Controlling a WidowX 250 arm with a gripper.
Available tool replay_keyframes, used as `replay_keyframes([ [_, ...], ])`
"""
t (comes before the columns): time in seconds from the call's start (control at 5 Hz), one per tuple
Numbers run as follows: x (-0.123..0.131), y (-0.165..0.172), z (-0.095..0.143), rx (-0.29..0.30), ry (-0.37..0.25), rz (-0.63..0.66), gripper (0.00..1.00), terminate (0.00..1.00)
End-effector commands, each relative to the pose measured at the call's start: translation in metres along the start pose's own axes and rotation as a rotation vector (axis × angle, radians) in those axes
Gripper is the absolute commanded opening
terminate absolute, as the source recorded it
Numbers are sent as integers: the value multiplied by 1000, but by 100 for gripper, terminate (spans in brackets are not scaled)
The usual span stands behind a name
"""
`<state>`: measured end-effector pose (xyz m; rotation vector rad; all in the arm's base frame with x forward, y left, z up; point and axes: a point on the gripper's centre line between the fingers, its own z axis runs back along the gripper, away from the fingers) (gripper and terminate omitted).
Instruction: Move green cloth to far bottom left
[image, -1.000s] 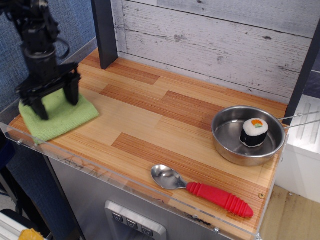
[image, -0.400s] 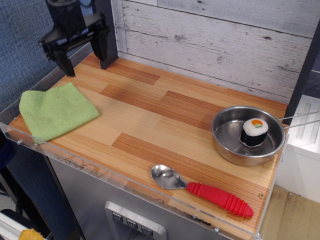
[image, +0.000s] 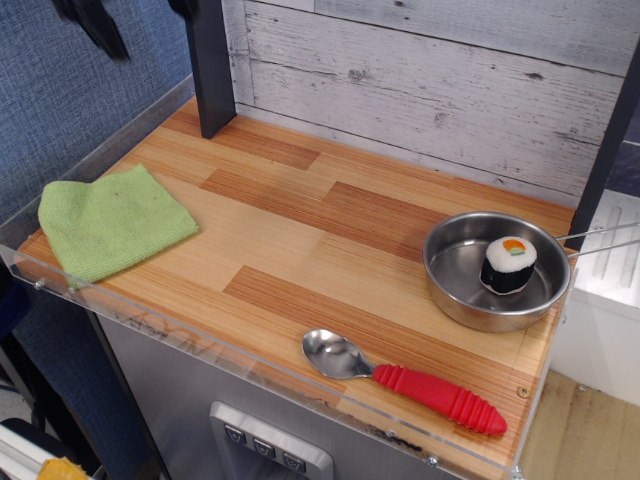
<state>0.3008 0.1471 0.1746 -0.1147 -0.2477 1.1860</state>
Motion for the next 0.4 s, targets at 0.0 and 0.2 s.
replay_keyframes([
  [0.0, -5, 8, 34, -76, -79, -54, 100, 0],
  [0.2, -5, 8, 34, -76, -79, -54, 100, 100],
])
